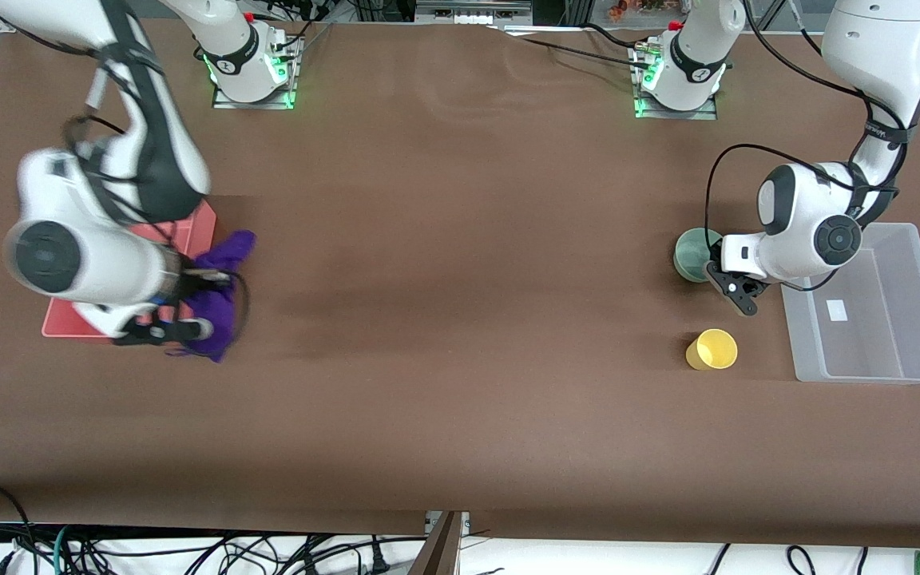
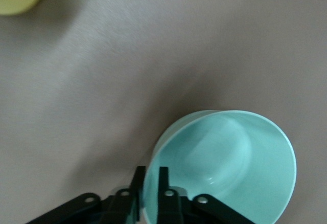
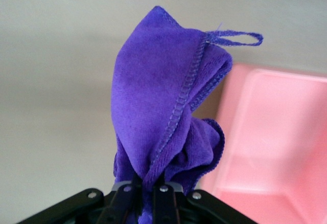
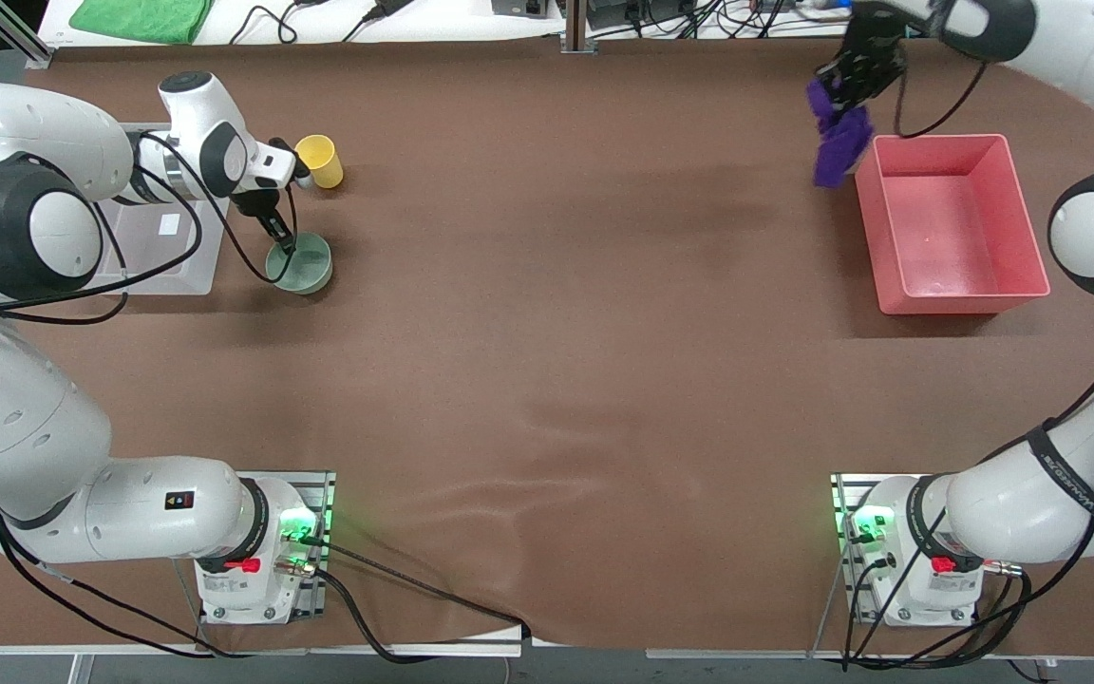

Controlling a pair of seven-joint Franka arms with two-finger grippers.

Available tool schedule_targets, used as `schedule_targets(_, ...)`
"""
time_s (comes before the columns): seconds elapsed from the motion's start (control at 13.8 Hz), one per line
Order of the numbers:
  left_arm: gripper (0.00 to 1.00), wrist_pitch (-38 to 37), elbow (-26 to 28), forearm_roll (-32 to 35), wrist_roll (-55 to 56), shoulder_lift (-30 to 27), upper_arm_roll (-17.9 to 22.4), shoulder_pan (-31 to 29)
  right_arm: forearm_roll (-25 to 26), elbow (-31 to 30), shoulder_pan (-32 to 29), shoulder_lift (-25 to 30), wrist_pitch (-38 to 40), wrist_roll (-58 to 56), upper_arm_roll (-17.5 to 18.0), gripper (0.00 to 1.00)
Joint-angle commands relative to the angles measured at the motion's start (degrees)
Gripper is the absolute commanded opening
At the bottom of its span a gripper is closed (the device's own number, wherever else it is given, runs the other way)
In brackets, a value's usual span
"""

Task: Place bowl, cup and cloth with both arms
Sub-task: 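Drop the cloth into the pink bin while the left gripper lowers the bowl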

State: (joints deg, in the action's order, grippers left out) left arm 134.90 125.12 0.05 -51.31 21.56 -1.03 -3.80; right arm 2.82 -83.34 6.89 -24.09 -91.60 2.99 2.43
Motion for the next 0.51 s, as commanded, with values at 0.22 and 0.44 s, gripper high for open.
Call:
schedule_targets(0.22,0.0,-28.15,-20.75,4.86,-1.86,-3.19,0.86,-2.78,0.52,-3.65,-0.56,1.77,5.22,-14.21,-13.56,0.0)
schedule_targets(0.44,0.0,-30.4,-25.8,10.92,-2.03,-2.84,0.86,-6.55,0.08,-14.0,-0.56,2.29,-4.0,-18.28,-17.81,0.0)
